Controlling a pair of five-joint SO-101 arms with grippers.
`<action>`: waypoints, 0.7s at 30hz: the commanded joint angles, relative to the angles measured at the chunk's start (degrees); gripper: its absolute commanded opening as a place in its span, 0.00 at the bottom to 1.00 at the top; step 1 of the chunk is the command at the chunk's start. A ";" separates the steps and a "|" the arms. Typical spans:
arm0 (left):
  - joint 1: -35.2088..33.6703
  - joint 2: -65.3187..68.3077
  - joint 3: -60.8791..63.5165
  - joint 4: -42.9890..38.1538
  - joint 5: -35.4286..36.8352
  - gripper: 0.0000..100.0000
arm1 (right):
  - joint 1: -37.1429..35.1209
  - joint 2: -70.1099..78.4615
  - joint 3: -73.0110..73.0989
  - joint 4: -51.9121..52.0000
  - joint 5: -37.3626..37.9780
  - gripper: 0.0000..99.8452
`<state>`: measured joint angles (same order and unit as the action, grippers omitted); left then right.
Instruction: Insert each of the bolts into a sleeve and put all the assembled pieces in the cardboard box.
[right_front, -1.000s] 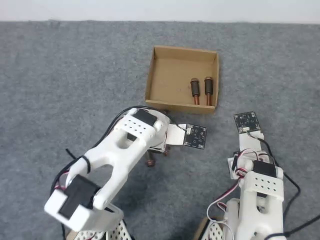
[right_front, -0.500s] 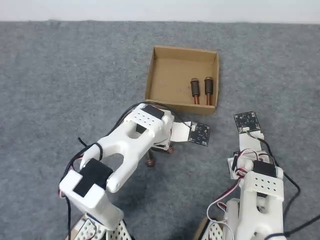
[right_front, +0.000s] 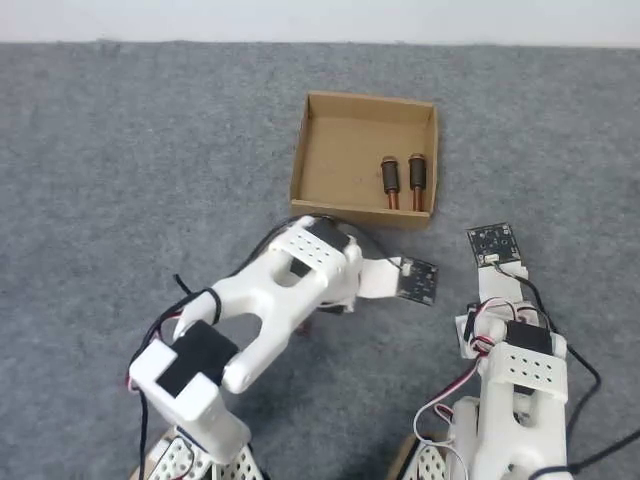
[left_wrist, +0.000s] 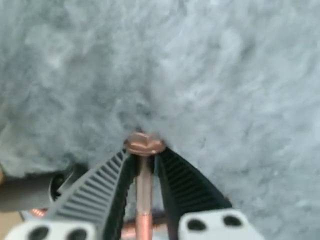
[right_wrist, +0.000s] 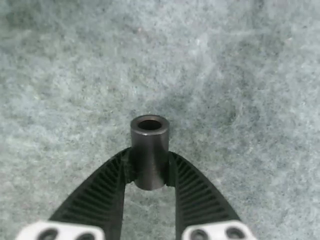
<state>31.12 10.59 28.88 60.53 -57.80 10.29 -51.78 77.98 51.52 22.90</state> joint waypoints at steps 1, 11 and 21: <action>3.16 -0.44 -2.33 0.88 8.18 0.02 | 0.31 -2.33 -0.62 -0.75 1.05 0.01; 4.04 -0.44 -8.84 8.62 34.46 0.02 | 0.31 -2.33 -0.53 -1.45 0.79 0.01; -1.58 -1.49 -14.81 8.53 58.90 0.01 | 0.31 -2.33 -0.53 -1.45 0.62 0.01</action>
<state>30.95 10.68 17.98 68.62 -4.88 10.29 -51.78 77.98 50.99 22.90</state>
